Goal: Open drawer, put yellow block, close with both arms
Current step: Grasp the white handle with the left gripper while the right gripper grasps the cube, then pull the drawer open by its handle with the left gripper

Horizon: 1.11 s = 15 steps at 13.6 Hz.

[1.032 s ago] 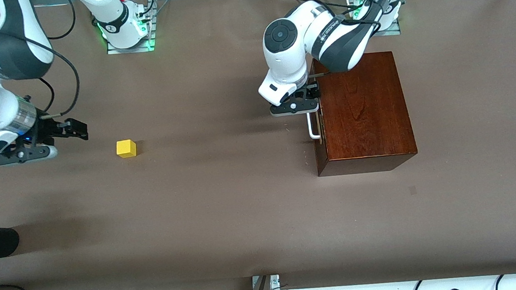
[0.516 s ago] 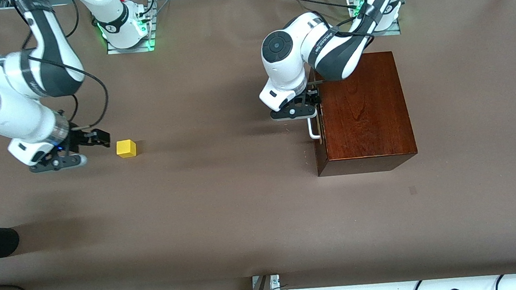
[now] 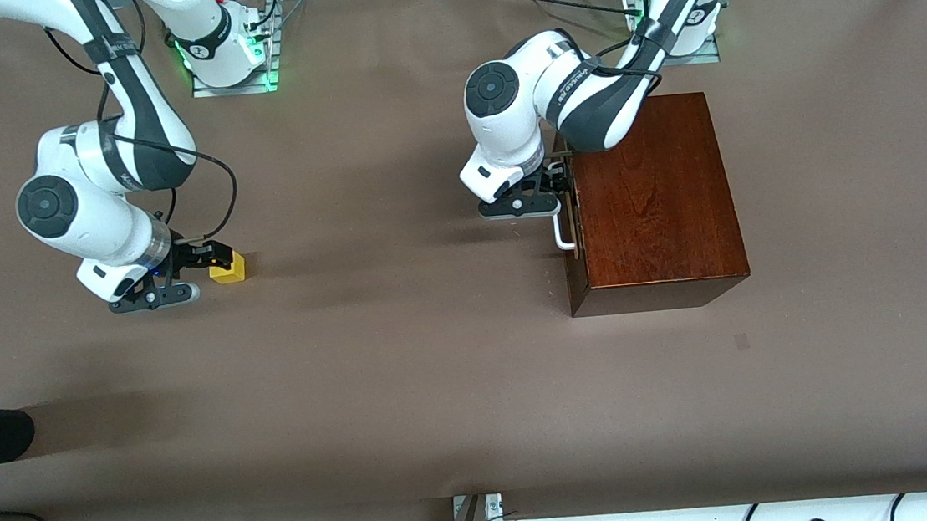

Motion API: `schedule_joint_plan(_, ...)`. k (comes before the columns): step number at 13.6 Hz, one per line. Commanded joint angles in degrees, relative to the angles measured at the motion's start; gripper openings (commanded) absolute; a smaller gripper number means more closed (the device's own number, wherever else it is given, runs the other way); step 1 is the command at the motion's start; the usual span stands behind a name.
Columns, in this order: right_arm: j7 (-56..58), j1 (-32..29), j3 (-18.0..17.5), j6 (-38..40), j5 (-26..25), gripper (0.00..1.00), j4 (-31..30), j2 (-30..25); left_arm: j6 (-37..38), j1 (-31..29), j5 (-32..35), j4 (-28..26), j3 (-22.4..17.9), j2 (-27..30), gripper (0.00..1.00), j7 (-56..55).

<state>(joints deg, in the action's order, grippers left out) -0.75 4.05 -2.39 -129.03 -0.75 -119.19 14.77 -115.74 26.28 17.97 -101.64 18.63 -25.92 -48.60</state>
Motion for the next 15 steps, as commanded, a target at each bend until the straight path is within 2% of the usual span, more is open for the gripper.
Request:
schedule_joint_plan(1, -0.8, -0.1, 0.2, -2.5, -0.7, 1.0, -1.2, 1.5, -0.6, 0.3, 2.4, 0.3, 0.1, -0.6, 1.0, -0.8)
schedule_joint_plan(8, -0.9, -0.3, 1.0, -6.8, -0.7, 1.0, -1.3, 7.2, -2.0, 0.3, 1.9, 0.5, 0.1, -1.9, 1.0, -1.0)
schedule_joint_plan(15, -1.0, -0.5, 1.1, -7.2, -0.4, 1.0, -1.1, 8.4, -3.3, 2.9, 1.4, 1.2, 0.1, -4.1, 1.0, -5.7)
